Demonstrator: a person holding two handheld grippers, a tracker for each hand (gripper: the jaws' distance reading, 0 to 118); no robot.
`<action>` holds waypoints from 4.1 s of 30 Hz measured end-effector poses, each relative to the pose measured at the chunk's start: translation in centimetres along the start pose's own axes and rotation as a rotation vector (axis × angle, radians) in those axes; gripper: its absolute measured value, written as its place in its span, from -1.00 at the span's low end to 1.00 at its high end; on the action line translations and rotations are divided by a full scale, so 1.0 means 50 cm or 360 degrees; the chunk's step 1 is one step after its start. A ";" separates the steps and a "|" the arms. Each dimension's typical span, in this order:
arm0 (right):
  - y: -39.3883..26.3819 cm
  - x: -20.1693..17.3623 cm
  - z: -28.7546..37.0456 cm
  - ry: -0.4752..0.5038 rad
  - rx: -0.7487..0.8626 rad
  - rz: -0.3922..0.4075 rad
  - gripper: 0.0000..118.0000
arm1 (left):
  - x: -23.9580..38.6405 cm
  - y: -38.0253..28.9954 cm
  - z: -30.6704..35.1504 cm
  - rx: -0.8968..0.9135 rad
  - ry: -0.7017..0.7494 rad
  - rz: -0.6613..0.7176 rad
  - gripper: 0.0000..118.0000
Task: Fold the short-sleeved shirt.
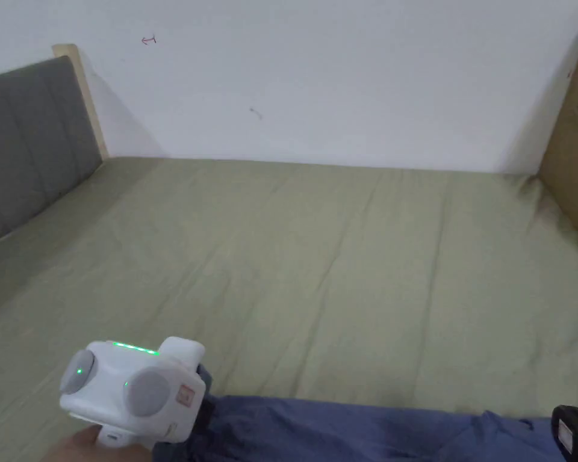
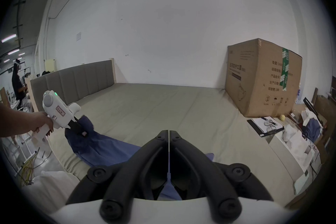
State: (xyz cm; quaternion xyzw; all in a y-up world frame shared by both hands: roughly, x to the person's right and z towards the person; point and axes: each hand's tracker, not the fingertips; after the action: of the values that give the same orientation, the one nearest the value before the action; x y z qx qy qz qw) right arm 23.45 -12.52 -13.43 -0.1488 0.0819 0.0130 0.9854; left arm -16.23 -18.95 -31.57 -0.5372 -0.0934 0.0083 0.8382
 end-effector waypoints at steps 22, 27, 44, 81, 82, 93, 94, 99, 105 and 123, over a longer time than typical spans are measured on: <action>-0.029 0.091 0.027 -0.0110 -0.0036 -0.0178 -0.97 | 0.131 0.017 -0.046 -0.0002 -0.0286 0.0208 -1.00; -0.028 0.093 0.028 -0.0093 -0.0044 -0.0199 -0.97 | 0.217 0.000 -0.134 -0.0149 -0.0448 0.0090 -1.00; -0.017 0.084 0.039 -0.0075 -0.0076 -0.0194 -0.97 | 0.347 0.017 -0.109 -0.0206 -0.1397 0.0359 -1.00; -0.007 -0.041 -0.083 0.0063 -0.0336 -0.0123 -0.97 | -0.090 -0.070 -0.332 -0.0162 -0.1313 0.0677 -0.86; -0.008 -0.041 -0.081 0.0063 -0.0340 -0.0120 -0.97 | -0.085 -0.063 -0.318 -0.0096 -0.1502 0.0809 -0.86; -0.008 0.003 -0.041 0.0083 -0.0269 -0.0214 -0.97 | -0.073 -0.020 -0.043 -0.0059 -0.0407 0.0332 -0.86; -0.010 0.008 -0.036 0.0083 -0.0263 -0.0230 -0.97 | -0.075 -0.015 -0.019 -0.0058 -0.0208 0.0267 -0.86; -0.029 0.042 -0.014 0.0069 -0.0257 -0.0281 -0.97 | -0.015 -0.010 0.020 -0.0064 0.0362 -0.0033 -0.86; -0.043 0.090 0.018 -0.0002 -0.0246 -0.0357 -0.97 | 0.148 0.021 -0.015 -0.0125 -0.0007 0.0020 -0.86; -0.062 0.146 0.035 -0.0118 -0.0284 -0.0445 -0.97 | 0.250 0.038 -0.053 -0.0207 -0.0599 0.0334 0.99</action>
State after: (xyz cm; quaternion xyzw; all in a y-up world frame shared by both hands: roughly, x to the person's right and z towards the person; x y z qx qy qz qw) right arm 31.09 -14.97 -12.10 -0.2450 0.0227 -0.1116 0.9628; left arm -3.33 -19.09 -32.51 -0.5858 -0.1922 0.1896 0.7641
